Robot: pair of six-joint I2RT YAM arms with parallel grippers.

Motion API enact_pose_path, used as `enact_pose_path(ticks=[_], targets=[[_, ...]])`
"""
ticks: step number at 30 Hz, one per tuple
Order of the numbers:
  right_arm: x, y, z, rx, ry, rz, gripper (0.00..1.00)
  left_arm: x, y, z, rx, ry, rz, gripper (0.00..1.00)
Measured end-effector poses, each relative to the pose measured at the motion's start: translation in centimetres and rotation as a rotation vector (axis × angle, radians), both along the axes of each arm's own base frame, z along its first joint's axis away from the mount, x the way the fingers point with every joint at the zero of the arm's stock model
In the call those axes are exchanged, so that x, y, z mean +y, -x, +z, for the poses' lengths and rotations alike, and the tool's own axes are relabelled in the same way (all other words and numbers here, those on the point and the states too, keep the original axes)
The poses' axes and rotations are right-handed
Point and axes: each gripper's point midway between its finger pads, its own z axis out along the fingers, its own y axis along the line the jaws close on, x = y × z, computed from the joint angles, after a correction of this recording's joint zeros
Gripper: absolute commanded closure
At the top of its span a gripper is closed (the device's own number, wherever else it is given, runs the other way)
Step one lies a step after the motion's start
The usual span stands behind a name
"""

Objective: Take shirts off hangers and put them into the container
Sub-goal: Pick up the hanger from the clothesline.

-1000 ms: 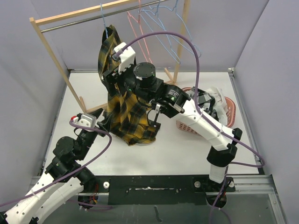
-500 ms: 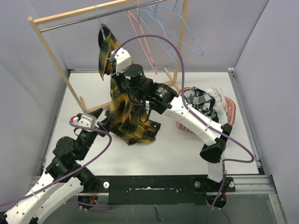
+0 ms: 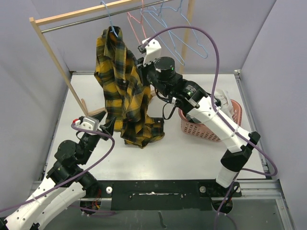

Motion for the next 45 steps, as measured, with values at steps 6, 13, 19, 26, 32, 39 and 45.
enact_pose_path(ticks=[6,13,19,26,32,39,45], targets=[[0.4,0.1,1.3,-0.029,-0.04,0.028,1.0,-0.1,-0.1,-0.1,0.003,-0.002,-0.001,0.45],[1.2,0.3,2.7,-0.063,-0.085,0.069,1.0,-0.2,-0.1,-0.1,0.006,-0.002,-0.005,0.42],[0.9,0.8,3.8,-0.093,-0.119,0.078,1.0,-0.3,0.0,-0.1,0.004,-0.003,-0.015,0.39],[-1.9,2.6,6.7,-0.146,-0.144,0.072,1.0,-1.5,0.3,-0.4,0.008,-0.019,-0.079,0.21],[-3.7,3.9,9.7,-0.18,-0.141,0.071,1.0,-4.4,-0.2,-0.8,0.097,-0.085,-0.179,0.12],[-8.2,7.4,9.0,-0.154,-0.072,0.078,1.0,-7.0,-0.8,2.7,0.154,-0.114,-0.266,0.12],[-14.6,12.4,11.2,-0.202,-0.125,0.071,1.0,-6.5,0.2,8.0,0.067,-0.055,-0.286,0.11]])
